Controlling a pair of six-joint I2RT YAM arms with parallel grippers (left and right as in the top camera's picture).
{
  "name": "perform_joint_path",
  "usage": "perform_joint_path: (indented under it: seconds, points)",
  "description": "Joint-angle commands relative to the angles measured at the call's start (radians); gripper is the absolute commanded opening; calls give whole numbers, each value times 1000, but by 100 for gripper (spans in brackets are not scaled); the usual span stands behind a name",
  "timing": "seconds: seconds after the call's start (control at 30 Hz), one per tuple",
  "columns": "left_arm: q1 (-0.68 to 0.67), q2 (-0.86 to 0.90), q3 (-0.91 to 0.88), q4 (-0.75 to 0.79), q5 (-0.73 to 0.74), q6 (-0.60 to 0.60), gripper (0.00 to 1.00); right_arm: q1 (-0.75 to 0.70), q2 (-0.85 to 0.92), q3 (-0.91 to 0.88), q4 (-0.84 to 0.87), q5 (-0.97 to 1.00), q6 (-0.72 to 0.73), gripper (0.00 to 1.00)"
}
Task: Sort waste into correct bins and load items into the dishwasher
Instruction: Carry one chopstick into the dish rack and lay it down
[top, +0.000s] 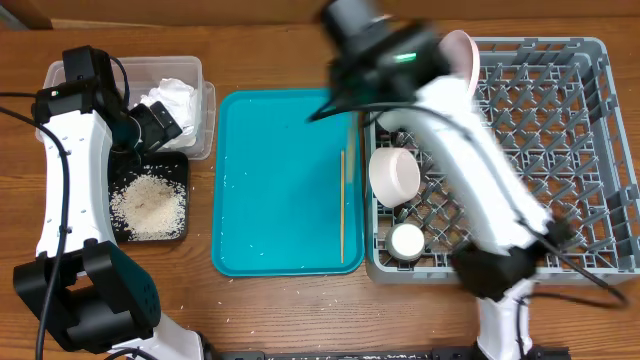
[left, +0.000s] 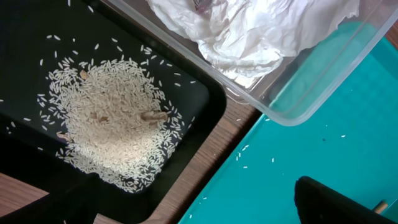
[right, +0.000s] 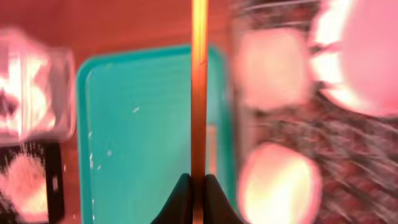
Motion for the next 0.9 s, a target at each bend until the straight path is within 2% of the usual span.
perform_joint_path:
  seconds: [0.0,0.07,0.17,0.27,0.37,0.43,0.57,0.67,0.7,0.8,0.87]
  points:
    - [-3,-18,-3,0,7,16,100,-127,-79,18,-76,37,84,4]
    - [-3,-18,-3,0,7,16,100,-212,-89,3,-76,5,85,4]
    - [-3,-18,-3,0,7,15,100,-293,-83,-55,-75,62,177,4]
    - [-3,-18,-3,0,7,16,100,-360,-83,-167,-75,145,348,4]
    - [-3,-18,-3,0,7,16,100,-417,-83,-323,-63,146,465,4]
    - [-3,-18,-3,0,7,16,100,-433,-83,-450,-33,147,524,4]
    - [-3,-18,-3,0,7,15,100,-434,-83,-614,59,142,529,4]
    - [-3,-18,-3,0,7,16,100,-434,-83,-655,84,135,590,4]
    - [-3,-18,-3,0,7,16,100,-434,-83,-655,85,134,594,6]
    - [-3,-18,-3,0,7,16,100,-434,-83,-654,88,134,595,23]
    - [-3,-18,-3,0,7,16,100,-434,-83,-651,89,127,573,38]
